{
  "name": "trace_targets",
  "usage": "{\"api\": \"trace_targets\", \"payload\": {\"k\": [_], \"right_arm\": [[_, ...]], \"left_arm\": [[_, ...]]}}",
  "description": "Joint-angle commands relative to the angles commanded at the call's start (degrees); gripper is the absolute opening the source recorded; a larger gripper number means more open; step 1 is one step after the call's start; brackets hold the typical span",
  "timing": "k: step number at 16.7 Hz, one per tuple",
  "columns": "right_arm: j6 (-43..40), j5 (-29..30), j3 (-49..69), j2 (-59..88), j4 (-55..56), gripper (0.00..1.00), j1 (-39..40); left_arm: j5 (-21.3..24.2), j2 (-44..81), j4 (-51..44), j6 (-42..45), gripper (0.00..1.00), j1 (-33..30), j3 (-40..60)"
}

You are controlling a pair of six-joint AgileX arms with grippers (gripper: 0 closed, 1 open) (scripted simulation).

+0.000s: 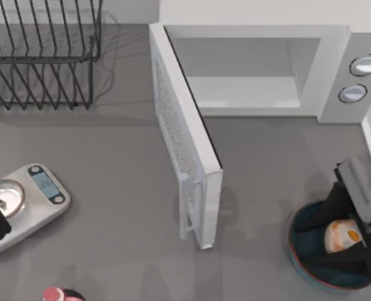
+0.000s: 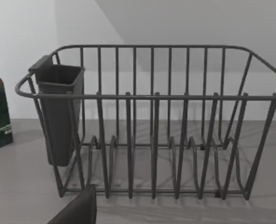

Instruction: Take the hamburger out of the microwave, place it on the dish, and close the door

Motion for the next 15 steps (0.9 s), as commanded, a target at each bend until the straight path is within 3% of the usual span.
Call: {"api": "trace_targets", "payload": {"k": [7, 11, 15], "right_arm": [[1.6, 1.6, -1.0, -6.3, -1.5, 1.00, -2.3], [13.4, 8.1, -7.7, -19.7, 3.7, 1.00, -3.1], [31.7, 19.0, -17.2, -42.2, 11.0, 1.00, -4.1]], "left_arm": [[0.0, 0.0, 0.0, 0.0, 1.00, 0.0, 0.0], [0.0, 0.0, 0.0, 0.0, 1.00, 0.0, 0.0], [0.0, 0.0, 0.0, 0.0, 1.00, 0.0, 0.0]]}}
